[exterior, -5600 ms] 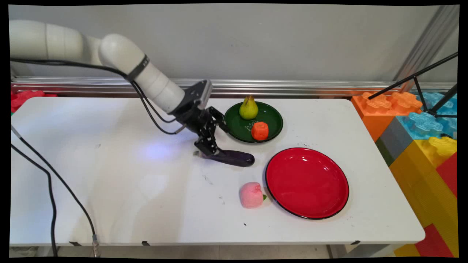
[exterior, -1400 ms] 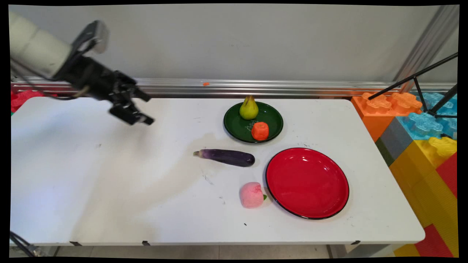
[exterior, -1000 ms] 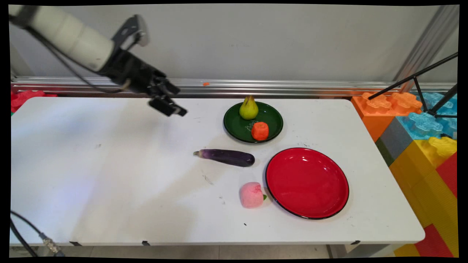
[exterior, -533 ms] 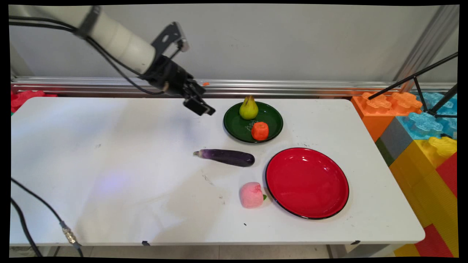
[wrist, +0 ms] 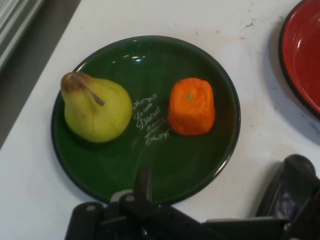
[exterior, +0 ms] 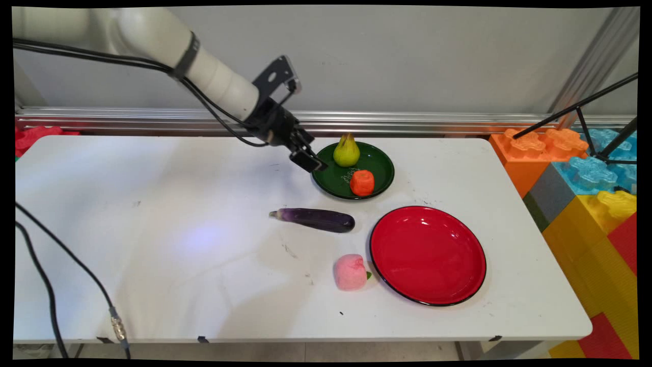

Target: Pick up the mandarin from the green plate

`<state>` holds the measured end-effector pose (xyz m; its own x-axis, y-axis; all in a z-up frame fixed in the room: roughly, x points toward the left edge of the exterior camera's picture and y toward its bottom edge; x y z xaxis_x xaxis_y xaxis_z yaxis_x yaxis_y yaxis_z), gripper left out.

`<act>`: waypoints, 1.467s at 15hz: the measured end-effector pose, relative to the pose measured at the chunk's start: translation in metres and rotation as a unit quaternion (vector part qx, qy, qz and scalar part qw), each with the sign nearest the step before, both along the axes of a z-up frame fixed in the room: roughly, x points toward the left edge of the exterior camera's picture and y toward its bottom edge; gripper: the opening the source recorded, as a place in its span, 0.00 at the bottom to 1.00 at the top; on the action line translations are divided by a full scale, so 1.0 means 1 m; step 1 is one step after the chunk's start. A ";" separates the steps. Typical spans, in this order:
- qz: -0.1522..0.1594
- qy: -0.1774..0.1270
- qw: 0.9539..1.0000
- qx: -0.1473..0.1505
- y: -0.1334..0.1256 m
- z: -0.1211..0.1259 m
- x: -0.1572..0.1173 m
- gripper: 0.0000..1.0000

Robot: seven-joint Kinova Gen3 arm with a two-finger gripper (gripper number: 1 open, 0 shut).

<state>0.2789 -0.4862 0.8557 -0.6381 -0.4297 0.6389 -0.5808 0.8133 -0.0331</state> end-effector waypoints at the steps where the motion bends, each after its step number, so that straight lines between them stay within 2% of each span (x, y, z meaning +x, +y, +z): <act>1: -0.002 0.002 1.000 0.001 -0.004 -0.006 -0.003 1.00; 14: -0.037 0.032 0.999 -0.008 -0.052 -0.077 -0.039 1.00; 22: -0.052 0.046 0.998 -0.011 -0.074 -0.101 -0.056 1.00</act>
<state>0.2227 -0.5601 0.7545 -0.6159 -0.3493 0.7062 -0.4954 0.8686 -0.0024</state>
